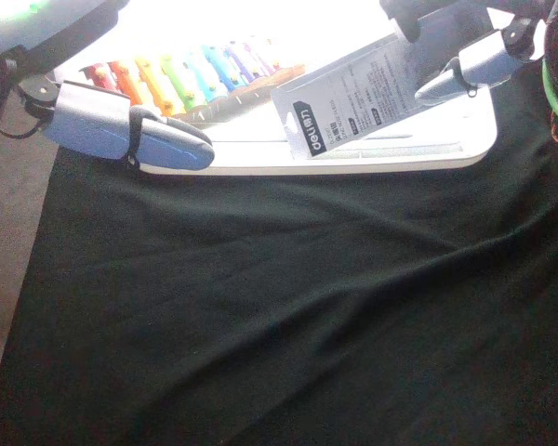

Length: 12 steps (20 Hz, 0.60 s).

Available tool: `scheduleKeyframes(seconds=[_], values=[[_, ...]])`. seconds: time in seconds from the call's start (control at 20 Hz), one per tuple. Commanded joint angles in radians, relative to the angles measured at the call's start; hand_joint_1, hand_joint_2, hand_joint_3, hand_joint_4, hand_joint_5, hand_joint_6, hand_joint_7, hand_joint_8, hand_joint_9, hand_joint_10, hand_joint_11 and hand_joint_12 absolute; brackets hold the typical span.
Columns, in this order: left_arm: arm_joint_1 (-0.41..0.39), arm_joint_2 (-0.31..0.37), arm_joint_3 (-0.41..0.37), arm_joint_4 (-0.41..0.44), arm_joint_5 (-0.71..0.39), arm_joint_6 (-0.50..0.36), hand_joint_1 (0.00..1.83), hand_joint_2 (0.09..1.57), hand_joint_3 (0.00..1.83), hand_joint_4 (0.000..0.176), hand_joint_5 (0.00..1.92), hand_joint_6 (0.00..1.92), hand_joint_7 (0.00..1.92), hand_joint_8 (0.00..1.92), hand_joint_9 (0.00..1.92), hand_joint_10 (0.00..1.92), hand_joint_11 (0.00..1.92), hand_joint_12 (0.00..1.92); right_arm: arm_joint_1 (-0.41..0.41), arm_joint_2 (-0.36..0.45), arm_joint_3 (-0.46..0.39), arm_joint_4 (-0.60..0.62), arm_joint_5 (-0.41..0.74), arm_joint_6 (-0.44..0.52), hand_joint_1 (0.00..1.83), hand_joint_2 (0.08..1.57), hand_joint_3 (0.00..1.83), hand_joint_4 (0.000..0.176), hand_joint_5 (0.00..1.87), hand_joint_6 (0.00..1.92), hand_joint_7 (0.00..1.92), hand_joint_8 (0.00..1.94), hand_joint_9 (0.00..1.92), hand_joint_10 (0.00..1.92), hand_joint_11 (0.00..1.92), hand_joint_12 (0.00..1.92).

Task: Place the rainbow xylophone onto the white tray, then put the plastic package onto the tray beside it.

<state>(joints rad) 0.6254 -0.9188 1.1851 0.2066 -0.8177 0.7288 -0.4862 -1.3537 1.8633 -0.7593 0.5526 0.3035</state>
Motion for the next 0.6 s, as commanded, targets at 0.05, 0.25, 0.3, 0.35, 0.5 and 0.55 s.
scheduleKeyframes(seconds=[0.05, 0.25, 0.3, 0.35, 0.5, 0.55], values=[[-0.011, 0.005, -0.003, -0.030, -0.129, -0.011, 0.63, 0.74, 0.00, 0.000, 0.00, 0.00, 0.05, 0.00, 0.19, 0.01, 0.00, 0.74, 0.016, -0.004, 0.015, 0.032, 0.039, -0.002, 1.50, 1.05, 0.01, 0.000, 0.68, 1.92, 0.64, 1.71, 0.73, 1.90, 0.81, 1.92], [-0.020, 0.004, -0.004, -0.030, -0.135, -0.017, 0.64, 0.74, 0.00, 0.001, 0.00, 0.00, 0.04, 0.00, 0.18, 0.01, 0.00, 0.72, 0.016, -0.003, 0.055, 0.015, 0.027, 0.035, 1.34, 1.20, 0.02, 0.000, 0.65, 1.92, 0.76, 1.42, 0.75, 1.91, 0.94, 1.92], [-0.021, 0.005, -0.004, -0.030, -0.138, -0.018, 0.61, 0.74, 0.00, 0.000, 0.00, 0.00, 0.06, 0.00, 0.20, 0.01, 0.00, 0.79, 0.016, -0.001, 0.067, 0.011, 0.025, 0.048, 1.34, 1.21, 0.02, 0.000, 0.64, 1.92, 0.74, 1.45, 0.75, 1.92, 0.95, 1.92], [-0.022, 0.005, -0.003, -0.030, -0.139, -0.019, 0.61, 0.73, 0.00, 0.000, 0.00, 0.00, 0.06, 0.00, 0.19, 0.01, 0.00, 0.76, 0.016, 0.003, 0.073, 0.008, 0.023, 0.055, 1.32, 1.25, 0.03, 0.000, 0.61, 1.90, 0.68, 1.54, 0.66, 1.90, 0.81, 1.92], [-0.031, 0.004, -0.004, -0.027, -0.141, -0.019, 0.61, 0.73, 0.00, 0.000, 0.00, 0.00, 0.09, 0.01, 0.20, 0.00, 0.00, 0.72, 0.016, 0.016, 0.084, 0.002, 0.020, 0.075, 1.12, 1.31, 0.00, 0.000, 0.71, 1.46, 0.58, 1.62, 0.68, 1.71, 0.82, 1.74], [-0.031, 0.003, -0.004, -0.027, -0.142, -0.019, 0.61, 0.73, 0.00, 0.000, 0.00, 0.00, 0.09, 0.01, 0.20, 0.00, 0.00, 0.72, 0.017, 0.017, 0.084, 0.002, 0.020, 0.077, 1.12, 1.31, 0.00, 0.000, 0.71, 1.46, 0.58, 1.62, 0.68, 1.71, 0.82, 1.74]])
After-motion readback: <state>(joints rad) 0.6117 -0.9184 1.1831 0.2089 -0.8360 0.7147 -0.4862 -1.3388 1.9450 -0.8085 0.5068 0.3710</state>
